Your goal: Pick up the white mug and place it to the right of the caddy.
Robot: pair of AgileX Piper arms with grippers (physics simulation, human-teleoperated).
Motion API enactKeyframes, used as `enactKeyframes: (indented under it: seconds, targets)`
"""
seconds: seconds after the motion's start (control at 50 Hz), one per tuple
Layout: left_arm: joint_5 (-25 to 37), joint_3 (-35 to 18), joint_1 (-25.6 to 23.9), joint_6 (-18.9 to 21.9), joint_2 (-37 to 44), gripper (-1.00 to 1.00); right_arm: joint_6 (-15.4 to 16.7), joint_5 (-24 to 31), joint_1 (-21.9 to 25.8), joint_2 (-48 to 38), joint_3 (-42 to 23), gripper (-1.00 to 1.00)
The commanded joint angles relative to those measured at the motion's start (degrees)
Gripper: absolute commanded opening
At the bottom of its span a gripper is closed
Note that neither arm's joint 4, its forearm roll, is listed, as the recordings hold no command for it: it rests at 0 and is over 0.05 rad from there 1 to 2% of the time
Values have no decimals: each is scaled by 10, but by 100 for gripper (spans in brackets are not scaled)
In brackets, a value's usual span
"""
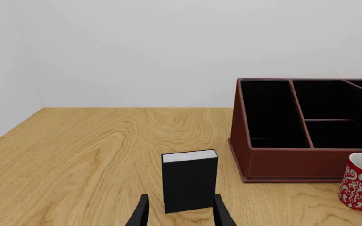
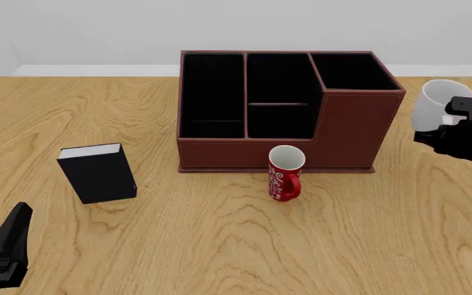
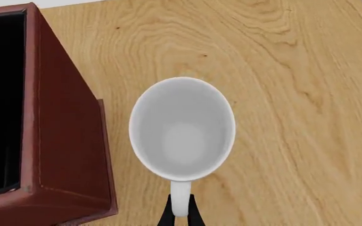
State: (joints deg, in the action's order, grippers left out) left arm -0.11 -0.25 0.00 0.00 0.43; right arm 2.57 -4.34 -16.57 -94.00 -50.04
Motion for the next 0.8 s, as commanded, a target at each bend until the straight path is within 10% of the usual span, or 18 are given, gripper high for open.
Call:
enactKeyframes:
  seconds: [0.02, 0.8]
  targets:
    - [0, 0, 0, 0, 0, 100, -6, -4, 2, -1, -1, -100]
    - [0, 0, 0, 0, 0, 100, -17, -24, 20, -43, -10, -100]
